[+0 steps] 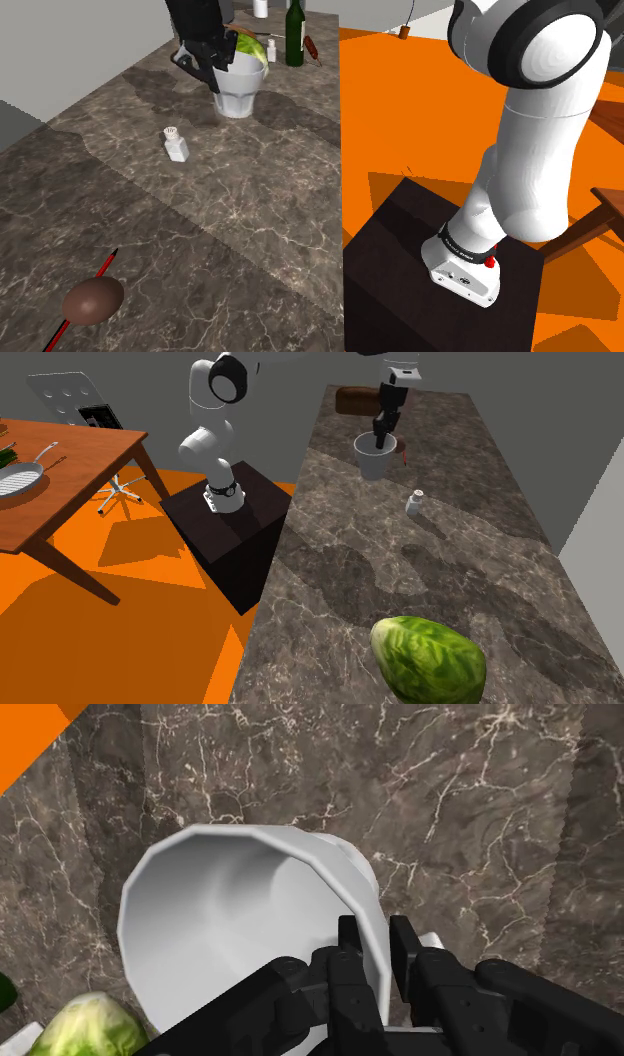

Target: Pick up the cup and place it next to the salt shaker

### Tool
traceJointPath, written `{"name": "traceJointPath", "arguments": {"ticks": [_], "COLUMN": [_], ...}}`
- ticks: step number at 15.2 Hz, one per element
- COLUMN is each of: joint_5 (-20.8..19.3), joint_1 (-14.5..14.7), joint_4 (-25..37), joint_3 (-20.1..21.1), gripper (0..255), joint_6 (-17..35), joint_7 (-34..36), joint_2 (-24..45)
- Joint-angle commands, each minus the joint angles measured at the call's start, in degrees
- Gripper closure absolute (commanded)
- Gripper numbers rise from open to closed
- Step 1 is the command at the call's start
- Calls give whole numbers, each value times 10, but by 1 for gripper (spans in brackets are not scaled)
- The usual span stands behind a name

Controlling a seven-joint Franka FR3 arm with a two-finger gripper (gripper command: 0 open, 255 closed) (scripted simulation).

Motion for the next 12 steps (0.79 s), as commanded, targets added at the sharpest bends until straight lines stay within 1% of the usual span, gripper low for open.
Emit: {"name": "traceJointPath", "arguments": {"ticks": [1,12], "joint_5": [1,6], "joint_1": [1,-12], "joint_4": [-17,-136], "joint_3": [1,1], "gripper": [255,255], "joint_6": [13,108], "joint_7": [7,24], "joint_2": [-3,-26]}}
